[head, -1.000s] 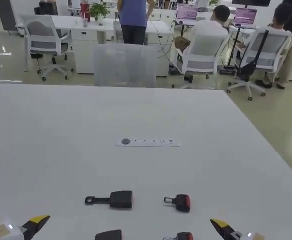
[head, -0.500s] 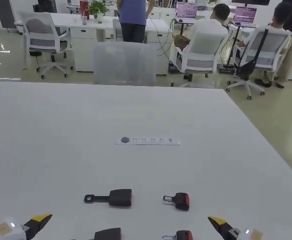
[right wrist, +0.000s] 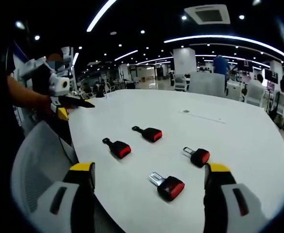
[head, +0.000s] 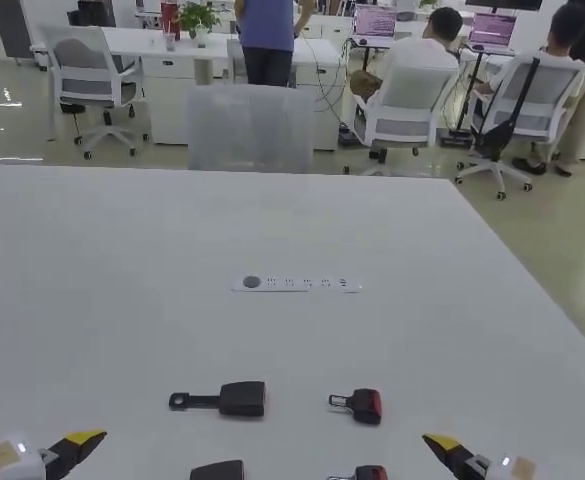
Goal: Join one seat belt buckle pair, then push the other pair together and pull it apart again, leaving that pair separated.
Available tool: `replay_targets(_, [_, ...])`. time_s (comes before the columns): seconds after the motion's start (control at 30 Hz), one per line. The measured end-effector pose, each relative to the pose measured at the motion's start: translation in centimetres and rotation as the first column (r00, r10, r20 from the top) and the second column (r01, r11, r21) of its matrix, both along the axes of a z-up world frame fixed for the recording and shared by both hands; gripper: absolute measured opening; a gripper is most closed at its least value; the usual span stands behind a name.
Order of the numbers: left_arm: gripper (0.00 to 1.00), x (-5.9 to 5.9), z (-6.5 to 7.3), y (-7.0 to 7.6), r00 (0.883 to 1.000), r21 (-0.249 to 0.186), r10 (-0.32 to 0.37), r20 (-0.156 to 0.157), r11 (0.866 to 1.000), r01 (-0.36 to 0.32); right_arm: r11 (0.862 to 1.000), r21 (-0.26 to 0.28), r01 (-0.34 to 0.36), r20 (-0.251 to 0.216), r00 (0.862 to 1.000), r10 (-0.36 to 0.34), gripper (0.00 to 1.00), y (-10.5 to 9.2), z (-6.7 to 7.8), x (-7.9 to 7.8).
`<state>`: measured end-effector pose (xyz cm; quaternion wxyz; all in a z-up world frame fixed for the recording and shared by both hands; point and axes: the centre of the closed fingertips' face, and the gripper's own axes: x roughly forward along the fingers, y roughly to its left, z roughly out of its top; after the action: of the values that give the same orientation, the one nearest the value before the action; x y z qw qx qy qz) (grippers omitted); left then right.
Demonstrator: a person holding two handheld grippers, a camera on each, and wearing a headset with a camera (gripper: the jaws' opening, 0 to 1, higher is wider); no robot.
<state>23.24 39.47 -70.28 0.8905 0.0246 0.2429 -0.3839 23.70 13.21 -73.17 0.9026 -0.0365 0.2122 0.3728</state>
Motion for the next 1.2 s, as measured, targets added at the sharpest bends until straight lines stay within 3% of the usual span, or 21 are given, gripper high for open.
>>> replay_targets(0.33, [1.0,-0.2,-0.7,-0.4,0.998,0.028,-0.061,-0.023,0.998,0.062,0.999,-0.008,-0.037,-0.022,0.999,0.037,0.95,-0.5,-0.4,0.2])
replay_targets(0.77, [1.0,1.7,-1.3,-1.2,0.997,0.01,-0.063,-0.035,0.998,0.063,0.999,-0.005,-0.047,-0.041,0.998,0.047,0.95,-0.3,-1.1,2.1])
replay_targets(0.87, [1.0,2.3,-1.1,-1.4,0.998,0.0,-0.06,-0.016,0.998,0.06,0.998,-0.012,-0.055,-0.031,0.998,0.054,0.95,-0.1,-1.1,2.5])
replay_targets(0.9, [1.0,2.4,-1.2,-1.6,0.996,0.031,-0.089,0.018,0.996,0.088,0.997,-0.031,-0.075,-0.02,0.997,0.074,0.95,-0.1,-1.2,2.6])
replay_targets(0.97, [1.0,2.4,-1.6,-1.7,0.995,0.066,-0.102,0.011,0.993,0.101,0.992,-0.067,-0.106,-0.015,0.994,0.105,0.95,0.0,-1.5,2.6])
replay_targets(1.0, [1.0,2.4,-1.6,-1.8,0.995,0.058,-0.099,0.009,0.994,0.098,0.987,-0.105,-0.123,-0.001,0.992,0.124,0.95,0.0,-1.7,2.7])
replay_targets(1.07, [1.0,2.9,-1.1,-1.8,0.996,0.016,-0.09,0.029,0.996,0.089,0.985,-0.11,-0.132,0.013,0.991,0.134,0.95,0.1,-1.6,2.9])
replay_targets(1.13, [1.0,3.1,-1.1,-1.8,0.995,0.021,-0.089,0.042,0.996,0.088,0.976,-0.149,-0.158,0.03,0.986,0.164,0.95,0.3,-1.7,3.1])
replay_targets(1.2, [1.0,3.3,-1.3,-1.9,0.994,0.041,-0.092,0.057,0.995,0.09,0.973,-0.154,-0.174,0.034,0.983,0.182,0.95,0.7,-1.6,3.1])
